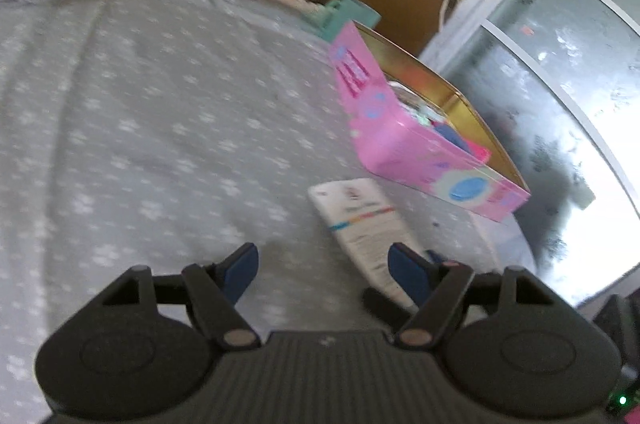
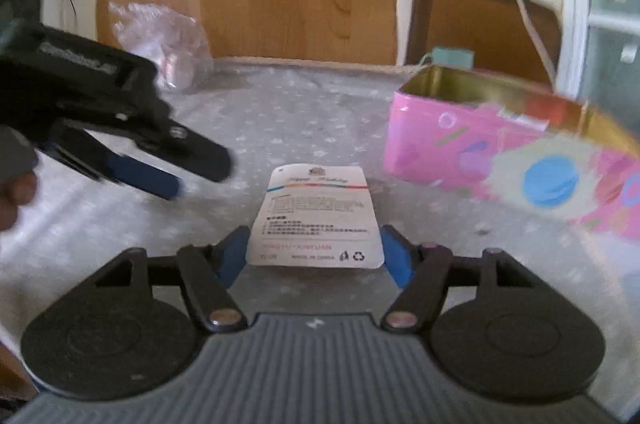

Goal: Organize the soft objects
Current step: 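Reach for the white birthday card and grasp it with the right gripper, then pass the birthday card from the right gripper into the left gripper, then drop the birthday card into the pink tin with the left gripper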

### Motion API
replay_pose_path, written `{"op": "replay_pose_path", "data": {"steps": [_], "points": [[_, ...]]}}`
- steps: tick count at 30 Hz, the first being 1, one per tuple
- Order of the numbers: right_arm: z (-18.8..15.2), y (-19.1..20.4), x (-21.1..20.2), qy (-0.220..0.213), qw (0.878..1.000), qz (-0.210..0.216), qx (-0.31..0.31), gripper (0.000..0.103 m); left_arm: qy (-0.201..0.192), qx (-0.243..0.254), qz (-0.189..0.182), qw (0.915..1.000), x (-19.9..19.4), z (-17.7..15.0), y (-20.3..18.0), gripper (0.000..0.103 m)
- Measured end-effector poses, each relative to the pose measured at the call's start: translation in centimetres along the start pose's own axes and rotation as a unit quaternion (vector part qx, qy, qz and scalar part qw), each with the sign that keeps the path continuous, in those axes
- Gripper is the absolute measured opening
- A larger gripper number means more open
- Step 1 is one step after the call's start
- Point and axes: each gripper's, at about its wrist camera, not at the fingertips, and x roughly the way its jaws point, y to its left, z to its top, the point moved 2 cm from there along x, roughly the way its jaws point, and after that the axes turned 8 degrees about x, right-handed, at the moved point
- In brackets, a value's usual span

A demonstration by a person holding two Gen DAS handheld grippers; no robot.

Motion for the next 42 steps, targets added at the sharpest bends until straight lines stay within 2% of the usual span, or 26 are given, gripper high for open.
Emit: {"op": "replay_pose_path", "data": {"steps": [1,2,3,4,5,6,7,8,10,12,14,16,19,22,24,26,27,28,30,32,36,40,42], "points": [[0.2,-0.8,0.1,0.011,0.999,0.024,0.04,0.072,0.003,-0.001,-0.007,1.0,0.3,0.0,-0.4,0.074],[0.5,-1.9,0.3,0.025,0.993,0.06,0.102,0.072,0.005,-0.002,-0.018,0.9998,0.4,0.1,-0.8,0.074],[0.6,-3.5,0.6,0.041,0.973,0.119,0.192,0.072,0.004,-0.002,-0.027,0.9996,0.6,0.2,-1.2,0.074],[0.5,-5.1,1.0,0.056,0.942,0.177,0.278,0.072,0.002,-0.001,-0.037,0.9993,0.6,0.4,-1.6,0.074],[0.2,-6.7,1.7,0.072,0.904,0.227,0.354,0.072,-0.003,0.0,-0.047,0.9989,0.5,0.3,-2.0,0.074],[0.0,-7.5,2.1,0.077,0.887,0.243,0.385,0.072,-0.008,0.0,-0.057,0.9984,0.4,0.5,-2.2,0.074],[0.0,-8.3,2.0,0.07,0.882,0.244,0.396,0.072,-0.013,0.003,-0.06,0.9981,0.3,0.7,-2.6,0.075],[0.2,-8.8,1.5,0.055,0.893,0.219,0.389,0.073,-0.02,0.007,-0.056,0.9982,0.1,0.9,-2.8,0.075],[0.5,-9.5,-0.3,-0.002,0.93,0.122,0.348,0.083,-0.027,0.014,-0.041,0.9987,0.1,1.3,-3.0,0.075],[0.5,-9.9,-1.5,-0.04,0.948,0.058,0.309,0.083,-0.027,0.014,-0.03,0.9991,0.5,1.6,-3.1,0.075],[0.3,-9.9,-2.5,-0.068,0.958,0.006,0.278,0.083,-0.021,0.009,-0.025,0.9994,1.1,1.8,-3.1,0.075],[0.1,-9.5,-3.1,-0.082,0.967,-0.01,0.242,0.082,-0.01,0.006,-0.021,0.9997,1.9,1.9,-3.1,0.075],[-0.2,-7.9,-3.1,-0.061,0.981,0.03,0.183,0.082,0.001,0.013,-0.017,0.9998,2.7,1.9,-3.3,0.075],[-0.9,-6.1,-2.6,-0.026,0.987,0.071,0.145,0.082,0.011,0.022,-0.004,0.9997,3.4,2.0,-3.5,0.075],[-1.5,-5.3,-1.8,-0.012,0.991,0.065,0.117,0.082,0.02,0.029,0.001,0.9994,4.0,2.0,-3.4,0.078],[-1.8,-4.8,-1.5,-0.023,0.995,0.053,0.087,0.08,0.034,0.036,0.0,0.9988,4.9,1.8,-3.5,0.082],[-1.7,-4.5,-1.2,-0.024,0.996,0.045,0.076,0.068,0.043,0.042,-0.009,0.9981,5.6,1.6,-3.6,0.085],[-1.5,-4.3,-0.9,-0.023,0.997,0.04,0.065,0.052,0.035,0.053,-0.01,0.9979,5.8,1.5,-4.1,0.08],[-1.3,-3.9,-0.5,-0.022,0.998,0.03,0.054,0.047,0.039,0.073,-0.006,0.9966,6.2,1.2,-5.1,0.074],[-1.0,-4.8,-0.9,-0.034,0.998,0.025,0.052,0.046,0.035,0.088,0.007,0.9955,6.2,1.1,-5.7,0.069],[0.4,-5.7,-2.3,-0.074,0.996,0.022,0.05,0.044,0.02,0.076,-0.015,0.9968,5.1,2.1,-6.0,0.069],[3.8,-7.1,-2.6,-0.132,0.99,0.006,0.041,0.044,-0.012,0.113,-0.022,0.9932,4.5,5.7,-8.5,0.07],[5.7,-8.3,-2.3,-0.155,0.987,-0.019,0.034,0.044,-0.023,0.134,-0.026,0.9904,5.1,8.0,-10.0,0.073]]}}
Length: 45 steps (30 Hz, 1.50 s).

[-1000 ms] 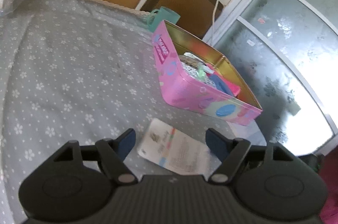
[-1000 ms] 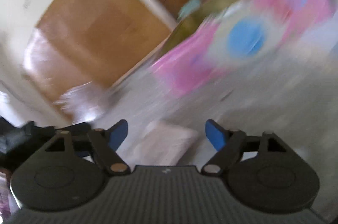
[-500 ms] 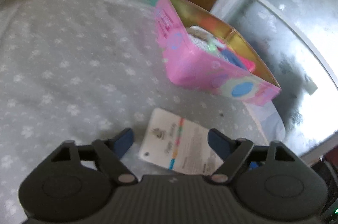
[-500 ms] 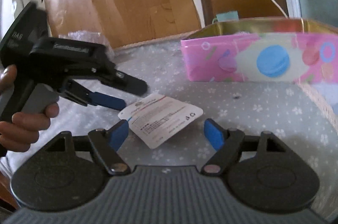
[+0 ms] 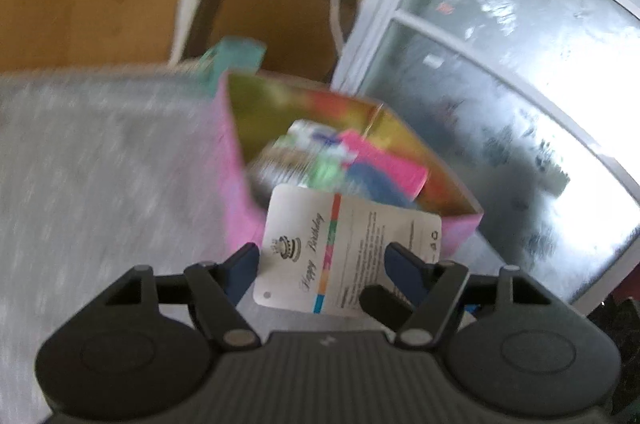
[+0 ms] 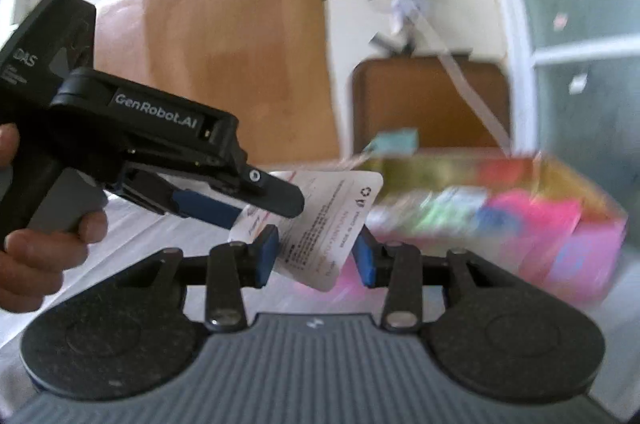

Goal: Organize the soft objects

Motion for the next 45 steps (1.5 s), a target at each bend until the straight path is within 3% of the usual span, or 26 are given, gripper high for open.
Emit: {"op": "replay_pose_path", "data": {"steps": [3,4,5,7,8,11,14,18,23,27,31,40,45], "points": [[2.3,-2.8,2.6,-0.025,0.999,-0.044,-0.002,0.053,-0.014,0.028,-0.013,0.9994,2.6,3.7,-1.4,0.077],[2.7,-3.8,3.7,-0.024,0.998,-0.063,-0.004,0.066,-0.015,0.033,-0.02,0.9991,4.1,4.8,-1.8,0.077],[2.9,-5.1,5.1,-0.02,0.995,-0.102,-0.011,0.069,-0.013,0.041,-0.022,0.9988,5.4,5.6,-2.1,0.077],[2.8,-7.5,6.8,-0.001,0.983,-0.183,-0.001,0.067,-0.011,0.046,0.014,0.9988,7.8,6.5,-2.3,0.074],[2.9,-8.6,6.3,-0.001,0.983,-0.183,0.026,0.067,-0.004,0.033,0.033,0.9989,8.5,6.5,-1.9,0.074],[2.3,-10.1,3.7,-0.035,0.983,-0.157,0.085,0.067,-0.003,0.005,0.01,0.9999,8.4,5.1,-1.0,0.074],[1.7,-9.4,2.3,-0.047,0.982,-0.156,0.092,0.067,-0.004,0.022,0.056,0.9982,7.7,3.9,-1.0,0.074],[1.6,-7.5,0.7,-0.051,0.983,-0.132,0.119,0.067,-0.005,0.041,0.09,0.9951,5.9,3.1,-1.4,0.074],[1.4,-5.3,-0.9,-0.029,0.981,-0.106,0.157,0.067,-0.011,0.068,0.139,0.988,2.9,1.9,-2.4,0.074],[0.6,-3.9,-1.7,0.003,0.979,-0.093,0.183,0.067,-0.011,0.078,0.161,0.9837,0.8,0.4,-2.7,0.082],[0.1,-2.9,-2.4,0.026,0.977,-0.094,0.191,0.068,-0.018,0.082,0.18,0.9802,-1.1,-1.1,-2.6,0.102],[-0.3,-0.4,-3.8,0.036,0.979,-0.084,0.184,0.07,-0.027,0.083,0.233,0.9686,-4.7,-4.1,-1.9,0.103],[-0.2,0.7,-4.4,0.031,0.98,-0.078,0.178,0.073,-0.034,0.082,0.243,0.966,-6.1,-5.2,-1.9,0.103]]}}
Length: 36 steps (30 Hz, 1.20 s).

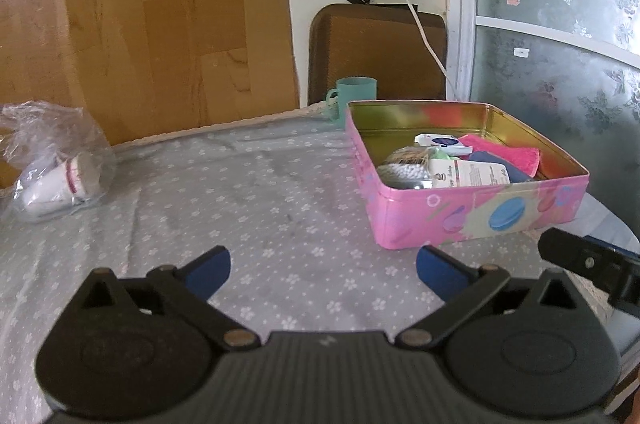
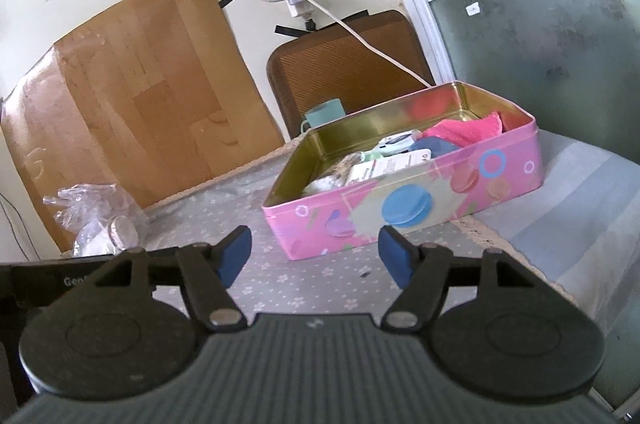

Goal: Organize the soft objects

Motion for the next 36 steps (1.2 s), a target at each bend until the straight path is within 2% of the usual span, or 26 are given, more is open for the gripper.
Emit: {"op": "replay_pose_path", "data": {"steps": [11,17,27,32,36], "points": [[-0.2,0.2,-0.9,0.0,1.0,0.004,-0.002,0.076,0.0,-0.01,0.011,0.9999,-1.3,-0.8,0.5,0.103],[-0.2,0.2,-1.1,0.001,1.0,0.006,0.001,0.076,-0.003,0.002,0.016,0.9999,-1.7,-0.9,0.2,0.103],[-0.7,0.1,-1.6,-0.002,1.0,-0.004,0.002,0.077,-0.002,0.003,0.002,1.0,-1.7,-1.0,-0.1,0.103],[-0.9,-0.3,-1.6,0.003,1.0,-0.021,0.004,0.077,-0.004,-0.003,-0.02,0.9998,-1.4,-1.7,-0.5,0.103],[-1.0,-0.3,-1.8,-0.004,1.0,-0.026,0.005,0.077,-0.001,0.012,-0.022,0.9997,-1.4,-1.8,-1.0,0.103]]}}
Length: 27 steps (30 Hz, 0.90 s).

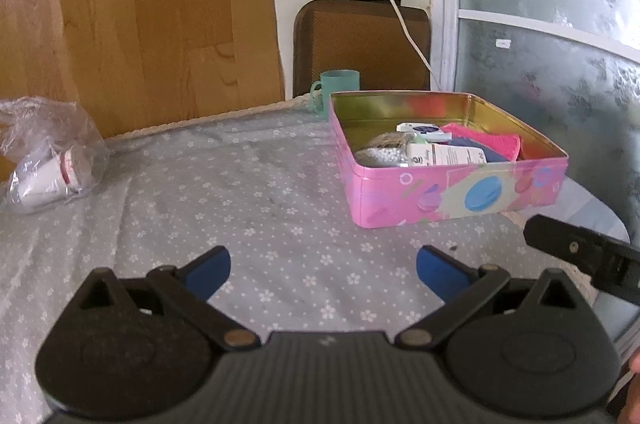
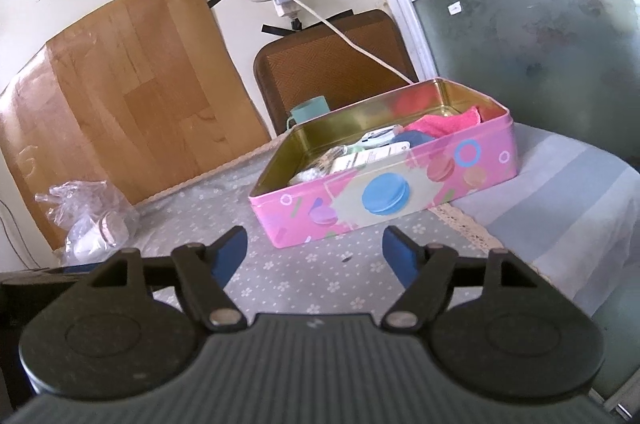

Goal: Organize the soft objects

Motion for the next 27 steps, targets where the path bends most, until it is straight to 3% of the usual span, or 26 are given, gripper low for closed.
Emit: {"op": "replay_pose_path", "data": {"steps": [5,27], "points": [[0.2,-0.1,0.1,0.009,1.0,-0.005,0.007,0.077,0.003,0.005,0.002,1.0,-0.3,0.2,-0.2,0.103],[0.8,-1.9,-1.3,-0.027,0.999,-0.026,0.007,0.077,-0.007,0.024,-0.005,0.9997,-0.6,1.2,-1.8,0.103]]}}
